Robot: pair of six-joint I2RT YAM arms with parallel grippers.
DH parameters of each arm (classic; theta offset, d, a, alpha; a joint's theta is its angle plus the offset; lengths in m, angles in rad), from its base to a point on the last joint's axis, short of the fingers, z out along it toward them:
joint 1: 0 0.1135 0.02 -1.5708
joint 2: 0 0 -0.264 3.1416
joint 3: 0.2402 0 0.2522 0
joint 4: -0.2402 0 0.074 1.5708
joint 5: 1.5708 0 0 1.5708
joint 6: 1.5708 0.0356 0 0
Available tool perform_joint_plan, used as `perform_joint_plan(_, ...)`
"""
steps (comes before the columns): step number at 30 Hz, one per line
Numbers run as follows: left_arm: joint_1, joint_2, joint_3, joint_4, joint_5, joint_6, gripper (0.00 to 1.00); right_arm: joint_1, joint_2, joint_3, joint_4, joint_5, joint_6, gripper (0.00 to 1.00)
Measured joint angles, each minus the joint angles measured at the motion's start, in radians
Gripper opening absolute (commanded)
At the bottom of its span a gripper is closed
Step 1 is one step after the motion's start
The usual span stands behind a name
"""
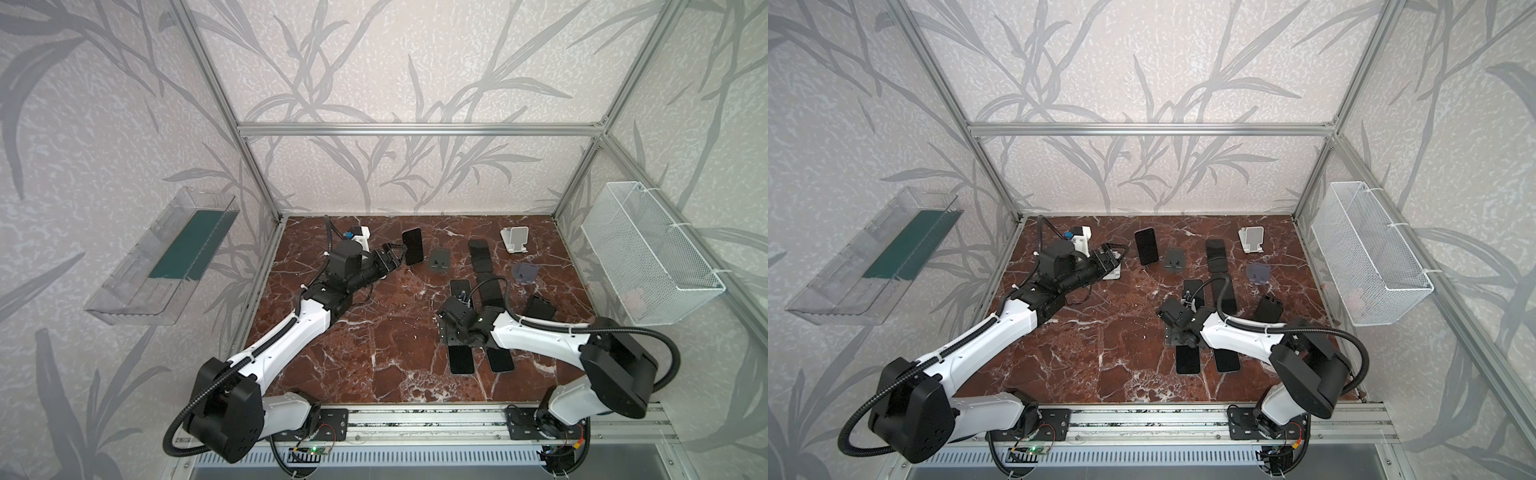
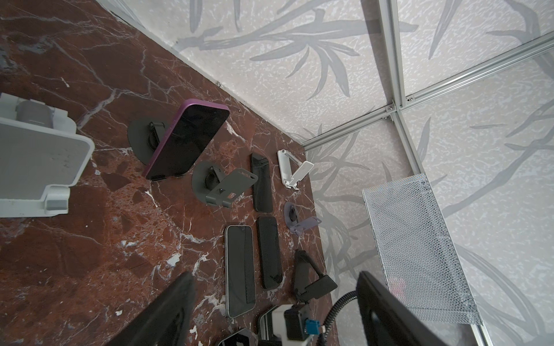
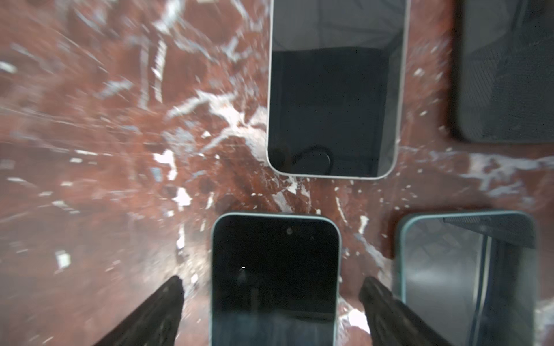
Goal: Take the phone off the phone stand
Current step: 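Lay the teal-edged phone flat beside the other phones and open the right gripper, then move the right gripper to the purple-edged phone on its grey stand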
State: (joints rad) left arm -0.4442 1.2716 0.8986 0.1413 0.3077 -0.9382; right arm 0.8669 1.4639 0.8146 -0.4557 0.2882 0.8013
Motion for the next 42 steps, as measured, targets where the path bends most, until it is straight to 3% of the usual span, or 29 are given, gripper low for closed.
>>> perform_joint_plan(11, 0.0, 0.0, 0.0, 0.001, 0.001, 0.001, 0.85, -0.024, -0.281, -0.024, -0.079, 0.123, -0.066, 0.98)
perform_joint_plan(19, 0.0, 0.0, 0.0, 0.0, 0.0, 0.002, 0.85, -0.035, -0.401, -0.094, 0.014, 0.135, -0.195, 0.98)
perform_joint_plan(26, 0.0, 0.003, 0.0, -0.001, -0.001, 0.005, 0.85, -0.035, -0.35, -0.066, 0.127, 0.148, -0.287, 0.97)
perform_joint_plan(35, 0.0, 0.005, 0.0, -0.008, -0.005, 0.005, 0.85, -0.035, -0.233, -0.059, 0.326, 0.164, -0.278, 0.98)
perform_joint_plan(42, 0.001, 0.009, 0.0, -0.008, -0.004, 0.005, 0.85, -0.045, -0.058, 0.164, 0.34, 0.093, -0.455, 0.99)
